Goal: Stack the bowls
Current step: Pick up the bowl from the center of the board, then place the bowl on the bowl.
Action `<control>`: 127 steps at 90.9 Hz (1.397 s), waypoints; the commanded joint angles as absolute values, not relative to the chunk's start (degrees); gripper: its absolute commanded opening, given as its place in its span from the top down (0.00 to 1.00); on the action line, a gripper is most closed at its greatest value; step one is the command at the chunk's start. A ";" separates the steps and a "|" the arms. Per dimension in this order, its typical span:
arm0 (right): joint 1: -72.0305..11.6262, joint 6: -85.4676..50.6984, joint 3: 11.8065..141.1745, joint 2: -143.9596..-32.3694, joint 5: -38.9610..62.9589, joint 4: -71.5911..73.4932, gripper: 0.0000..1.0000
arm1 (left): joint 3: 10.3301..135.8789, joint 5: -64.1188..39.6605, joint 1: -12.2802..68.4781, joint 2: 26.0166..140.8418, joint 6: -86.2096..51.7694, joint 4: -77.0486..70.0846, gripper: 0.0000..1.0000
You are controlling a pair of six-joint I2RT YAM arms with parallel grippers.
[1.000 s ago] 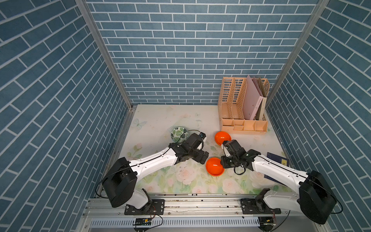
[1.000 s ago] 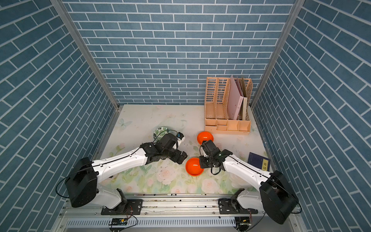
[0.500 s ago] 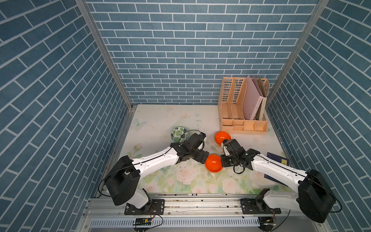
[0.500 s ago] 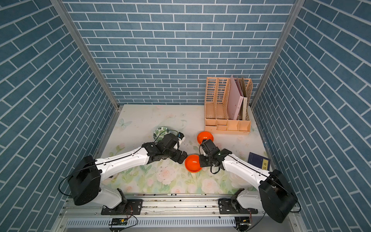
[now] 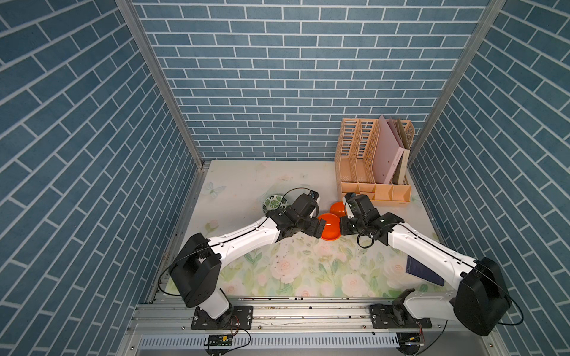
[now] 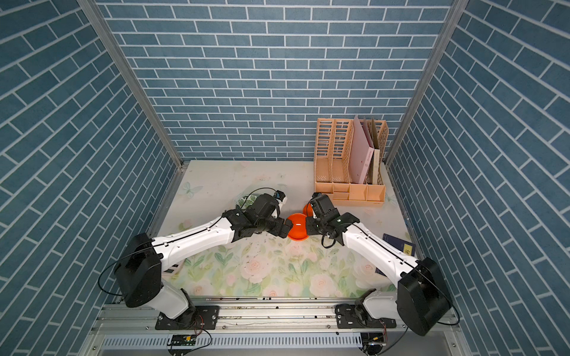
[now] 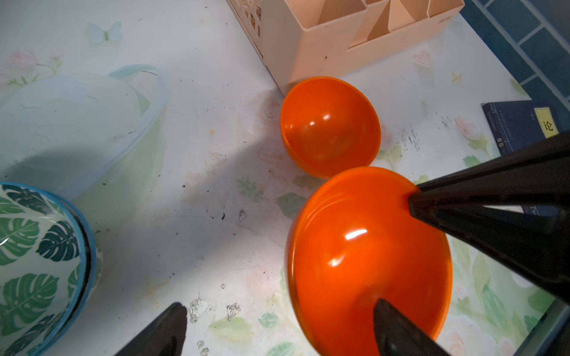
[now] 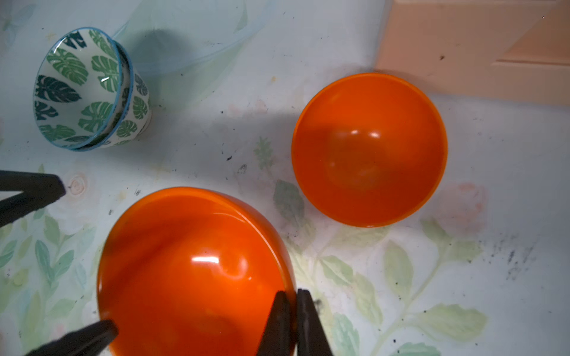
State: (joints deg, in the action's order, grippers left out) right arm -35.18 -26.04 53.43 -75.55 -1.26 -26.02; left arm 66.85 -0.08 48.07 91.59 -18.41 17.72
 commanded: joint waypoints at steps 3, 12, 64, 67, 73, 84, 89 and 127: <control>-31.83 -22.65 56.42 -77.18 -1.24 -25.69 1.00 | 69.49 -0.31 46.58 92.86 -18.69 17.09 0.03; -28.84 -21.63 57.30 -78.59 0.06 -24.57 1.00 | 70.56 -1.08 45.86 93.78 -18.64 16.81 0.03; -19.93 -19.45 59.48 -80.76 3.97 -21.78 1.00 | 70.13 -2.02 44.43 95.22 -18.56 15.38 0.03; -19.61 -19.35 59.64 -81.03 3.96 -21.71 1.00 | 70.14 -2.02 44.39 95.27 -18.55 15.37 0.03; -19.02 -19.25 59.76 -81.68 3.98 -21.23 1.00 | 70.18 -2.02 44.31 95.27 -18.55 15.34 0.03; -18.55 -19.17 60.19 -83.34 5.79 -20.41 1.00 | 70.15 -1.94 44.13 95.10 -18.56 15.42 0.03; -18.48 -19.16 60.50 -84.11 5.80 -20.06 1.00 | 70.14 -1.86 44.04 95.10 -18.55 15.49 0.03; -17.58 -17.93 61.95 -88.39 5.36 -19.64 1.00 | 69.61 -1.84 43.59 94.72 -18.55 15.35 0.03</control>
State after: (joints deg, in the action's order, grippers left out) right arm -17.98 -19.35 59.55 -87.55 4.78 -21.34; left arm 70.24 -1.58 44.03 94.63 -18.59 15.55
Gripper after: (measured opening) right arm 0.078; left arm 0.969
